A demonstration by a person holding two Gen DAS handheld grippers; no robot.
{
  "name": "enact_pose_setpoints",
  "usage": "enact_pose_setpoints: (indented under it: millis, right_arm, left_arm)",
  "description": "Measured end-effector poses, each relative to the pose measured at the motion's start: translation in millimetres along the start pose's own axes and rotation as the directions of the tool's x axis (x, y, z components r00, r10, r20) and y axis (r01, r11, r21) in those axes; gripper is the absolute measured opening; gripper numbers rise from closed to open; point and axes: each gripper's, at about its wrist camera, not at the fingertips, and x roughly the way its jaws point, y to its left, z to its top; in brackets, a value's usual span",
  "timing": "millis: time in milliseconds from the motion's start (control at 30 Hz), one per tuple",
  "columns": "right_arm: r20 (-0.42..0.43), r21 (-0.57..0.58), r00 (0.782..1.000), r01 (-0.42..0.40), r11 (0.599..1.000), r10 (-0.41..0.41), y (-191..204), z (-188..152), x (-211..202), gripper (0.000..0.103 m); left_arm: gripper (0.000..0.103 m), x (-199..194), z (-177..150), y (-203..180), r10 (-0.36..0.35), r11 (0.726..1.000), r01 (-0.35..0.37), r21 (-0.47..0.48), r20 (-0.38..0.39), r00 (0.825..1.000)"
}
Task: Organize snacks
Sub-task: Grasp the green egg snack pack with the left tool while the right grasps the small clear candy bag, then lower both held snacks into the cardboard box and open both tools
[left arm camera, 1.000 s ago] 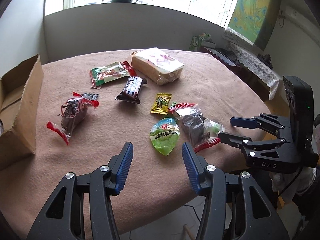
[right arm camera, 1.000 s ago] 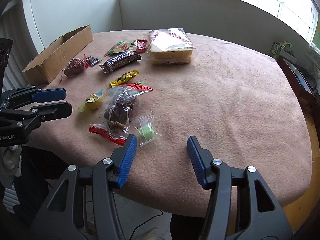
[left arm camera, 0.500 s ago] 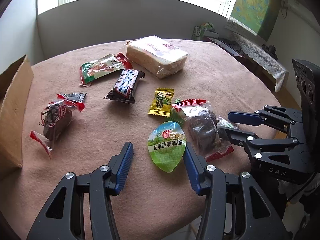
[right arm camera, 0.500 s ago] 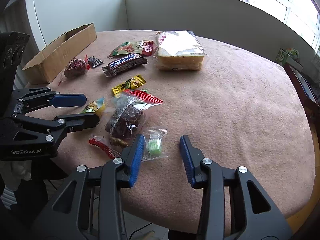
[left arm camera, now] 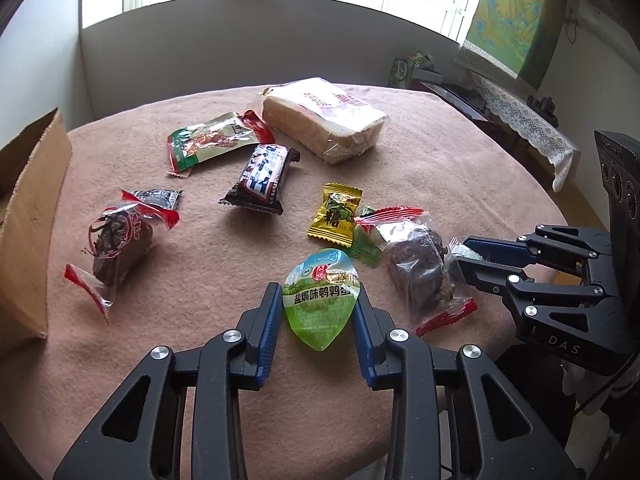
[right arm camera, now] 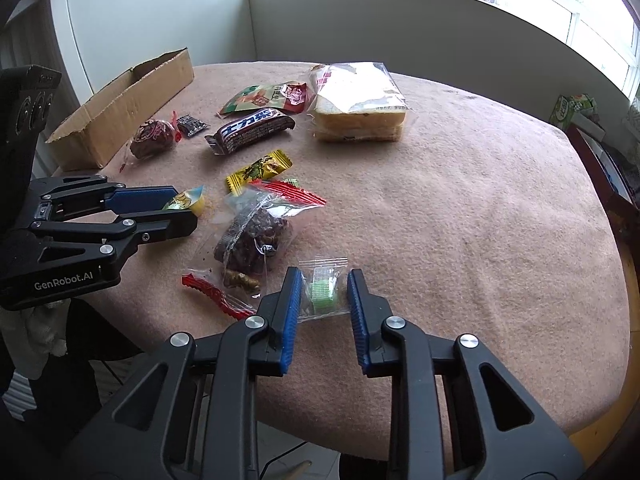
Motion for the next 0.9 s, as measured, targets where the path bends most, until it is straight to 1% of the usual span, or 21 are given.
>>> enact_pose_setpoints:
  millis: [233, 467, 667, 800, 900]
  right_arm:
    - [0.026, 0.01, 1.0, 0.007, 1.0, -0.008, -1, 6, -13, 0.024]
    - [0.071, -0.016, 0.997, 0.007, 1.0, -0.006, 14, 24, -31, 0.024]
    - [0.112, -0.067, 0.993, -0.017, 0.998, 0.025, 42, 53, -37, 0.024]
    - [0.137, -0.114, 0.989, -0.038, 0.993, 0.053, 71, 76, -36, 0.024]
    - [0.144, -0.138, 0.985, -0.074, 0.988, 0.094, 94, 93, -32, 0.024]
  left_arm:
    - [0.032, -7, -1, 4, 0.006, 1.0, -0.006, -0.012, 0.02, 1.0]
    - [0.032, -32, 3, 16, 0.021, 0.999, -0.019, -0.029, 0.072, 0.997]
    - [0.032, -61, 6, 41, 0.061, 0.997, -0.054, -0.059, 0.122, 0.991]
    - [0.032, -81, 5, 66, 0.109, 0.991, -0.096, -0.093, 0.148, 0.983]
    - [0.032, -94, 4, 89, 0.155, 0.983, -0.135, -0.127, 0.161, 0.975]
